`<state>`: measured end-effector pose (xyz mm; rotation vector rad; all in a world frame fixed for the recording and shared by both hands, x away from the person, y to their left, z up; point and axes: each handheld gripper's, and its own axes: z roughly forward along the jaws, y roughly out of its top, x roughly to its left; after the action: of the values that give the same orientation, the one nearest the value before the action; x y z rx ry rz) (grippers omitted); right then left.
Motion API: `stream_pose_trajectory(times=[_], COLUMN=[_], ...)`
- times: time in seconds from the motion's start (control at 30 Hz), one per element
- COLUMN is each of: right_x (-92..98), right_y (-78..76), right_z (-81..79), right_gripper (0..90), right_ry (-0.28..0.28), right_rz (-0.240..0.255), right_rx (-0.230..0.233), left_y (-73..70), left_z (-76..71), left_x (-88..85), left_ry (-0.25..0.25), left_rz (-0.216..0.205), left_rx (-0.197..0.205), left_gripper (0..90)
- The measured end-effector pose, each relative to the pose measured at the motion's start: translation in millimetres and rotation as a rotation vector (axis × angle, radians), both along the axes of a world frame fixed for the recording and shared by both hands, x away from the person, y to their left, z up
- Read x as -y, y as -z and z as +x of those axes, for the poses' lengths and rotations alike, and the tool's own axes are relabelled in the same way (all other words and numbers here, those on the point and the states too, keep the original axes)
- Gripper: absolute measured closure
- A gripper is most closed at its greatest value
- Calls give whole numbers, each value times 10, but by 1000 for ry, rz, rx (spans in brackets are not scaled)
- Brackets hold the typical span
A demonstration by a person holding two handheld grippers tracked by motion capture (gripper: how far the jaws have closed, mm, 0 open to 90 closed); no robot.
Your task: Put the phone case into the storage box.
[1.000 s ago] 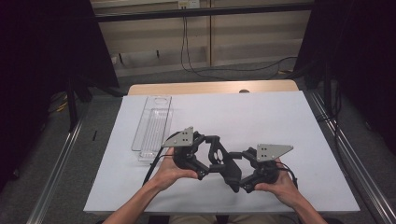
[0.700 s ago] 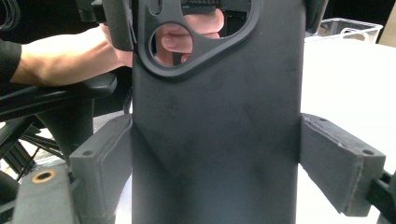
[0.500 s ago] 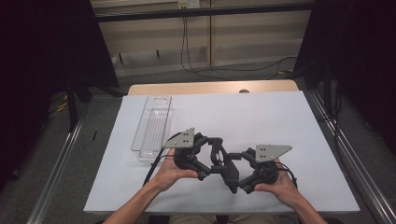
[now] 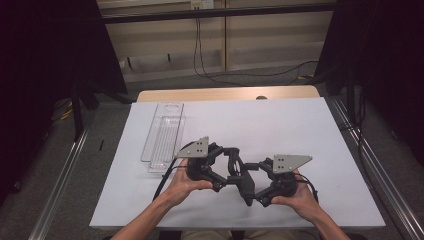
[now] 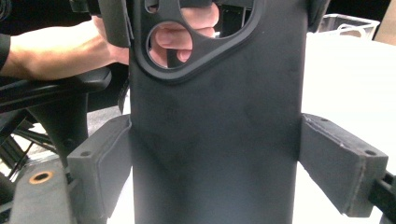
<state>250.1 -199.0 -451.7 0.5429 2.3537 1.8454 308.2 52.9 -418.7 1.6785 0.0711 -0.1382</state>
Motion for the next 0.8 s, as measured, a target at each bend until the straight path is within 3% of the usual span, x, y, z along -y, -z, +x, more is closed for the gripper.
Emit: stream_pose_trajectory(times=[0.13, 0.37, 0.6, 0.67, 0.8], right_x=[1, -25, -2, 9, 35], right_y=[-2, -9, -9, -4, 15], right_z=[-7, -26, -27, -26, -35], right_gripper=[132, 26, 13, 8, 8], right_ry=[16, 81, 108, 122, 160], right_rz=[0, 17, 33, 31, 17], right_rx=[10, 18, 10, 7, 10], left_y=[-12, -20, -43, -57, -65], left_z=[0, 9, 11, 11, 16], left_x=[-9, -26, -50, -62, -83], left_ry=[-19, -54, -104, -123, -154], left_rz=[8, 46, 66, 89, 94], left_rx=[-5, -38, -12, -9, 0], left_gripper=[131, 139, 141, 141, 141])
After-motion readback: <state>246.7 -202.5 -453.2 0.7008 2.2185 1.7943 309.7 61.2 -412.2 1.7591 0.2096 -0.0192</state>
